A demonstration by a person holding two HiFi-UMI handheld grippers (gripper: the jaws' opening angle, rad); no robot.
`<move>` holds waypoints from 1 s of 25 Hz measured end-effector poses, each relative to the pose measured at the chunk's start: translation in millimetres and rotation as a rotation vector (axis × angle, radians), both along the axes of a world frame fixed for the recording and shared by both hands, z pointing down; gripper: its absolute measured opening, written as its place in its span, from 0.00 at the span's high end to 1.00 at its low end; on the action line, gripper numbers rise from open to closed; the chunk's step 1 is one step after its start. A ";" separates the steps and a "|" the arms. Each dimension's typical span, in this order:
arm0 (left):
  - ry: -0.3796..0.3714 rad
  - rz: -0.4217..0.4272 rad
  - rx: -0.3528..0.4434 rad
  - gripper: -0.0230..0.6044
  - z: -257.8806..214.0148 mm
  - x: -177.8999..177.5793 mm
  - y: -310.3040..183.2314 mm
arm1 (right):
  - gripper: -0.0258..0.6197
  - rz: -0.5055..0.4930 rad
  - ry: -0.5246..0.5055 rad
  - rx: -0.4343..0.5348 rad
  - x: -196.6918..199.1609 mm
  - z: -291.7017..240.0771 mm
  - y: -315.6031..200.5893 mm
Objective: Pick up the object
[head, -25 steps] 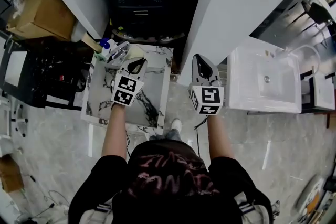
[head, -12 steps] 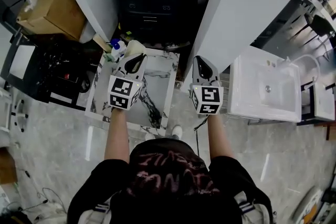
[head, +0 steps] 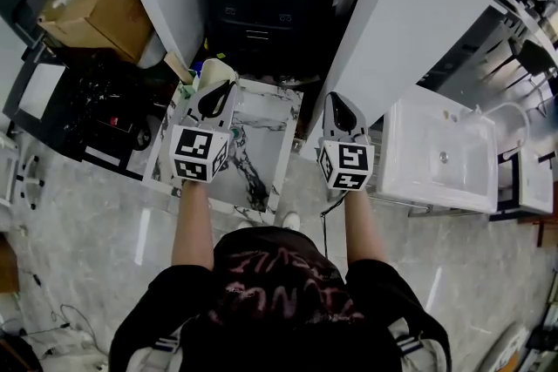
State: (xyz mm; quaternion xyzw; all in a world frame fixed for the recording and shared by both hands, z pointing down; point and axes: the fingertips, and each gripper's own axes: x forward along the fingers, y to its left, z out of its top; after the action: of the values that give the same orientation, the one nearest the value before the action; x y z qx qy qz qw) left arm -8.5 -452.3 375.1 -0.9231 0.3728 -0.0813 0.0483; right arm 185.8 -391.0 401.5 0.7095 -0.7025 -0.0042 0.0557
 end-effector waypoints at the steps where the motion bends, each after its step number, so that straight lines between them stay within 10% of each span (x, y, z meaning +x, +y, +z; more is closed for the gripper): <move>1: 0.004 -0.003 -0.002 0.93 -0.1 -0.8 0.7 | 0.94 0.000 0.001 0.003 0.3 -0.8 0.5; 25: 0.001 0.039 0.003 0.93 1.8 14.9 0.4 | 0.94 0.011 0.026 0.002 15.5 -7.4 -6.7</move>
State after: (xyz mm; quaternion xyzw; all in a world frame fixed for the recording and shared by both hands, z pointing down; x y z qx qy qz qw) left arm 6.5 -452.0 376.9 -0.9301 0.3549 -0.0792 0.0512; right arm 201.3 -397.7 394.2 0.7134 -0.6977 -0.0136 0.0641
